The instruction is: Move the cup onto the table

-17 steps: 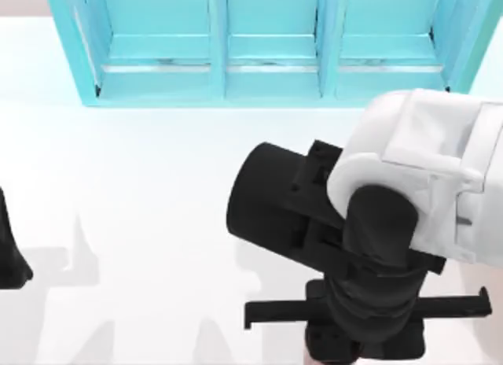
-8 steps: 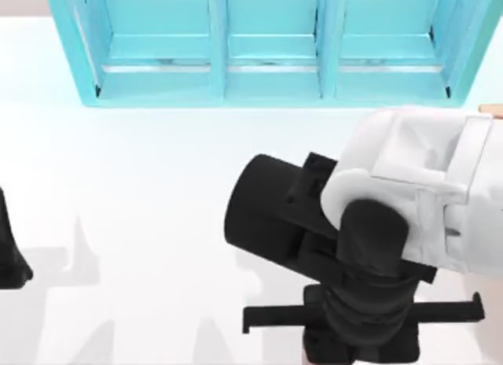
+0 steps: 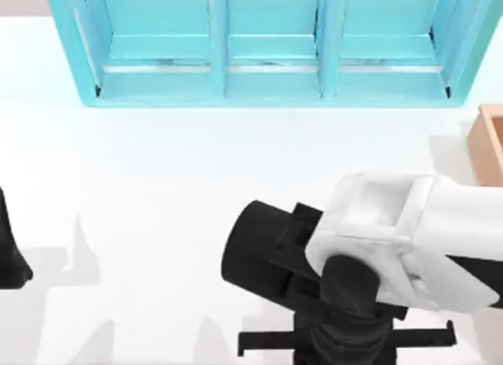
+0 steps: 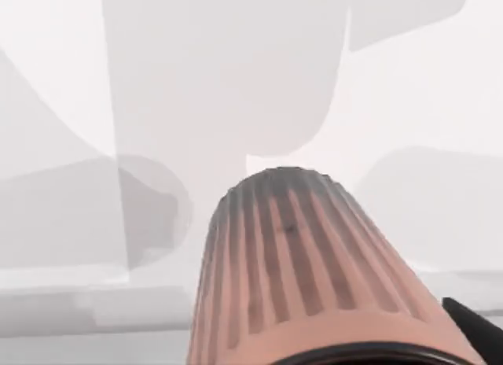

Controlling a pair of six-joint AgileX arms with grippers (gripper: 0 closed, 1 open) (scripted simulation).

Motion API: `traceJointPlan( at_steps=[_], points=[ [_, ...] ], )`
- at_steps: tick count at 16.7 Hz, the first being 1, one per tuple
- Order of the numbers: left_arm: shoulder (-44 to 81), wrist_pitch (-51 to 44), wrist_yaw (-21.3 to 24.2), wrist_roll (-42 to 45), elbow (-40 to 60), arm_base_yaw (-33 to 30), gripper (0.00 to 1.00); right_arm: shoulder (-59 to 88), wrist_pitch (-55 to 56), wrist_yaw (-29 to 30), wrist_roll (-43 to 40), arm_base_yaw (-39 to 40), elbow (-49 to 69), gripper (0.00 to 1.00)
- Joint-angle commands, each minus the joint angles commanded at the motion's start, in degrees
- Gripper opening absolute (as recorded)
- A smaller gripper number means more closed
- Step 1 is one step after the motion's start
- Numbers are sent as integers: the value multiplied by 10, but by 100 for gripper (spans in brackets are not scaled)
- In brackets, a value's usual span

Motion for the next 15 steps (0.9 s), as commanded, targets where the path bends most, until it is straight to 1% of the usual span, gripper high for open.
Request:
traceJointPlan(
  at_steps=[3, 15],
  points=[
    [0, 0, 0, 0, 0, 0, 100, 0, 0, 0, 0, 0, 0, 0],
    [0, 0, 0, 0, 0, 0, 100, 0, 0, 0, 0, 0, 0, 90]
  ],
)
